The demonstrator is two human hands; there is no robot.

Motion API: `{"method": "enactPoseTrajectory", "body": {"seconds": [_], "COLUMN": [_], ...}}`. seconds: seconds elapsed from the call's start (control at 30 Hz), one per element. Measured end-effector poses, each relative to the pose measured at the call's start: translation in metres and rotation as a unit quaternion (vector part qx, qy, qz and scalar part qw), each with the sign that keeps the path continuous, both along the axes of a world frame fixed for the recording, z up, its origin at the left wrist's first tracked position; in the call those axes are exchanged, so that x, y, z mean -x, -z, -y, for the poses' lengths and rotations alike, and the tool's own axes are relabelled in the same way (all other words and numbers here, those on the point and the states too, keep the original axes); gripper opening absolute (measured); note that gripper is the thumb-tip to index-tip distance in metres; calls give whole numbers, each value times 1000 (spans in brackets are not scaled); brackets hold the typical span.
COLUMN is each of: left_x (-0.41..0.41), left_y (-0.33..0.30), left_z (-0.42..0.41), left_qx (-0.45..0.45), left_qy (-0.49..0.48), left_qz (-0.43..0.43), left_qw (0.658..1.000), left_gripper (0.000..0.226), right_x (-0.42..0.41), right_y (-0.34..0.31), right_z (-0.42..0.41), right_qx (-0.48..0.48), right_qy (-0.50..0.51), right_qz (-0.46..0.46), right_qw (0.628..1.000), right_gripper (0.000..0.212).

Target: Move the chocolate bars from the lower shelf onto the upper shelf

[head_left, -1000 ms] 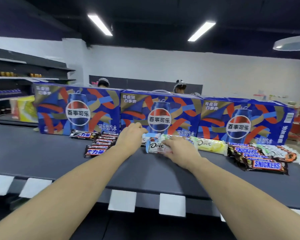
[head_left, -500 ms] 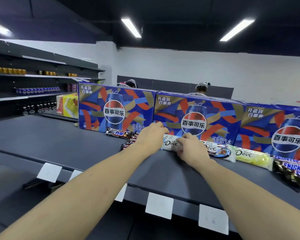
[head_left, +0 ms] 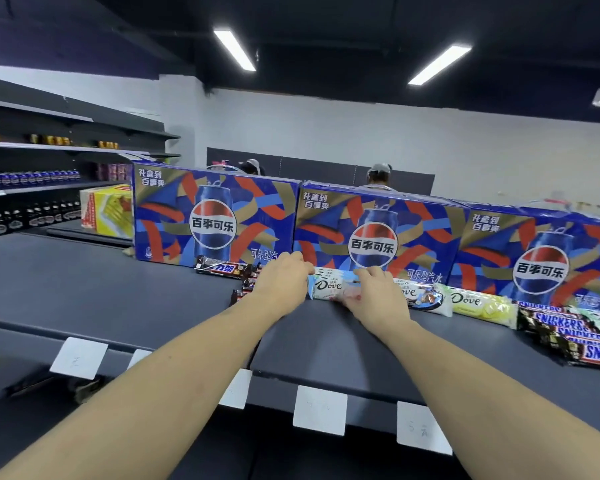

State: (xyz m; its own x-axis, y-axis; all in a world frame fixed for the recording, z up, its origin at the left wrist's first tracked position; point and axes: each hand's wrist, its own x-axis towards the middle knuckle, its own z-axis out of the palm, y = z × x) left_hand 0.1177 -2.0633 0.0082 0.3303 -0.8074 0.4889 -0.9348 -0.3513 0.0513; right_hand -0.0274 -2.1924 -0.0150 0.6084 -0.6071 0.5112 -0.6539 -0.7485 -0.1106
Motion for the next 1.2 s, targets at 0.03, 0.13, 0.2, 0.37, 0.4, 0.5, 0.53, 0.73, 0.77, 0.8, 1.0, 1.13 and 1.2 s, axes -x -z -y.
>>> {"method": "enactPoseTrajectory", "body": {"seconds": [0.03,0.13,0.2,0.37,0.4,0.5,0.53,0.73,0.77,0.8,1.0,1.13,1.2], "left_x": [0,1,7,32,37,48,52,72,76,81,104,99,89], "left_y": [-1,-2,-2,0,0,-4,-6,-3,0,3,17,38,49], "left_z": [-1,-3,-3,-12,-17,-36,-44,-102,-113,-124,-194,-247,-273], "left_qx": [1,7,4,6,7,7,11,28,34,40,9,-23,-31], "left_qy": [1,7,15,36,36,35,35,10,6,3,-19,-64,-89], "left_qz": [5,13,10,19,20,26,23,14,12,13,42,35,18], "left_qw": [1000,1000,1000,999,999,999,999,999,999,999,999,997,995], "left_gripper": [40,38,38,34,33,32,32,33,33,33,31,31,32], "right_x": [6,26,39,70,74,84,86,91,91,91,80,64,53], "right_y": [0,0,1,0,-2,-8,-10,-10,-8,-7,3,24,38], "right_z": [0,1,-1,-17,-23,-41,-47,-107,-120,-134,-212,-251,-268], "right_qx": [-4,-18,-24,-38,-38,-44,-46,-26,-15,-6,26,-26,-58], "right_qy": [9,39,65,98,98,90,81,-13,-37,-61,-150,-195,-218], "right_qz": [1,6,4,7,6,3,4,31,34,38,62,29,6], "right_qw": [1000,999,998,994,994,995,996,999,999,997,986,980,974], "right_gripper": [53,53,51,50,49,41,38,27,27,26,18,18,18]}}
